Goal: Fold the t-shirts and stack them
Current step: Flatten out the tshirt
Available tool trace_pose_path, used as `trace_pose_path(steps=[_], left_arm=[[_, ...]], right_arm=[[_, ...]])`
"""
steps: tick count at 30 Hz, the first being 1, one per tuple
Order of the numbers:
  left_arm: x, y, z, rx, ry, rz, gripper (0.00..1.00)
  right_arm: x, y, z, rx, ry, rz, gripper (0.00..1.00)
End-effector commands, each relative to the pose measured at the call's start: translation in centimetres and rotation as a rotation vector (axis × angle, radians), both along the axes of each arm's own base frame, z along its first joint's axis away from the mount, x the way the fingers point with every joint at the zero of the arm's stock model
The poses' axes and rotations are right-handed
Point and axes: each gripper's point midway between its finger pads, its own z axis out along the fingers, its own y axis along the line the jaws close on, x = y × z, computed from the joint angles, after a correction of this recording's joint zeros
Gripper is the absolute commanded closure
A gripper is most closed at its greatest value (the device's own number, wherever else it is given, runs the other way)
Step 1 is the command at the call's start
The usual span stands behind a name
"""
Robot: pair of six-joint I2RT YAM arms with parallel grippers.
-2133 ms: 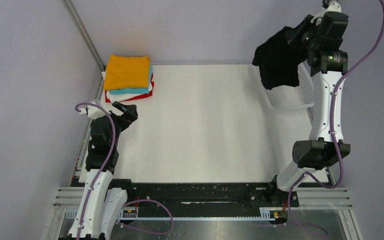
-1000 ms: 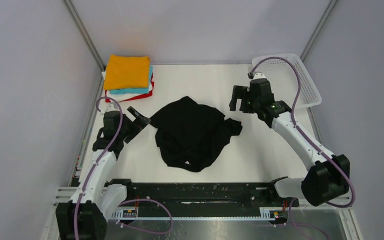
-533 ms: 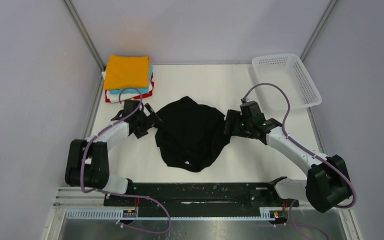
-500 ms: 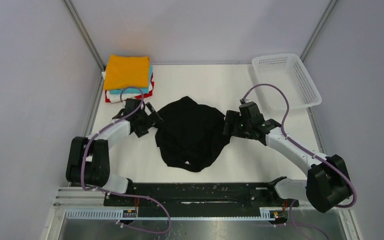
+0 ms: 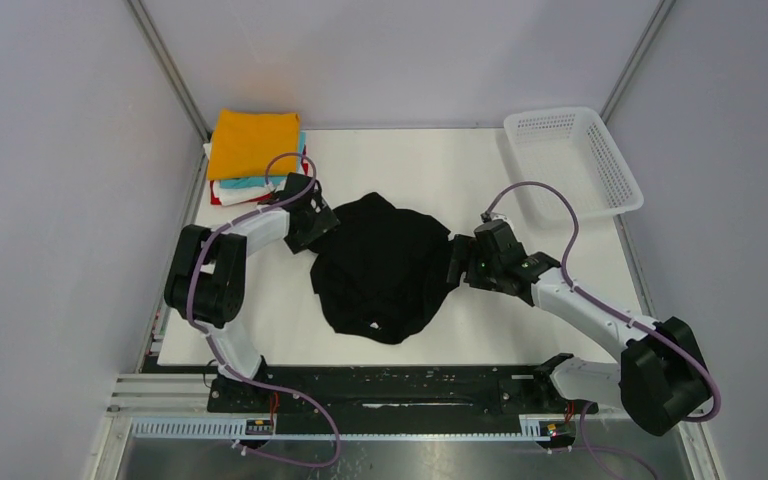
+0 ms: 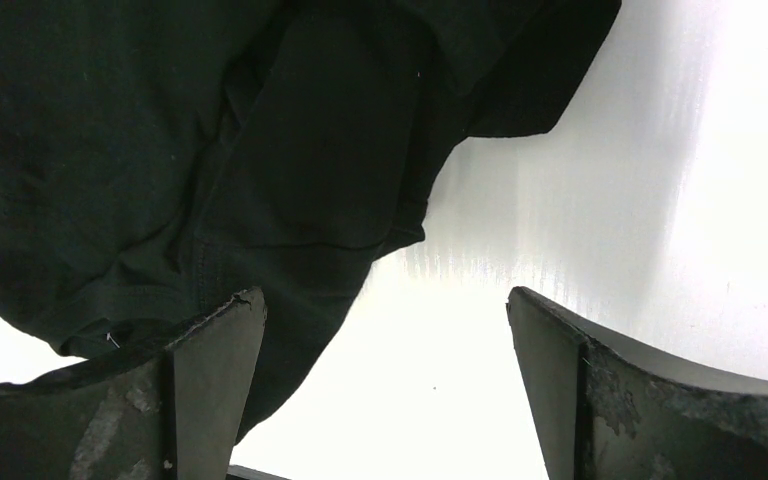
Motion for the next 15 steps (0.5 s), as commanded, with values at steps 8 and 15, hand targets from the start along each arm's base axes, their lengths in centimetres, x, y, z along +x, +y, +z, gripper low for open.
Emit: trace_pose_path(steps=[8, 15], left_arm=[[2.0, -2.9, -1.8, 0.048, 0.032, -0.081, 0.99], [1.3, -0.9, 1.6, 0.115, -0.102, -0.047, 1.00]], right_arm=[[0.7, 1.1, 0.5, 0.037, -0.044, 0.017, 0.02], [1.8, 5.1, 0.6, 0.069, -0.023, 0.091, 0.03]])
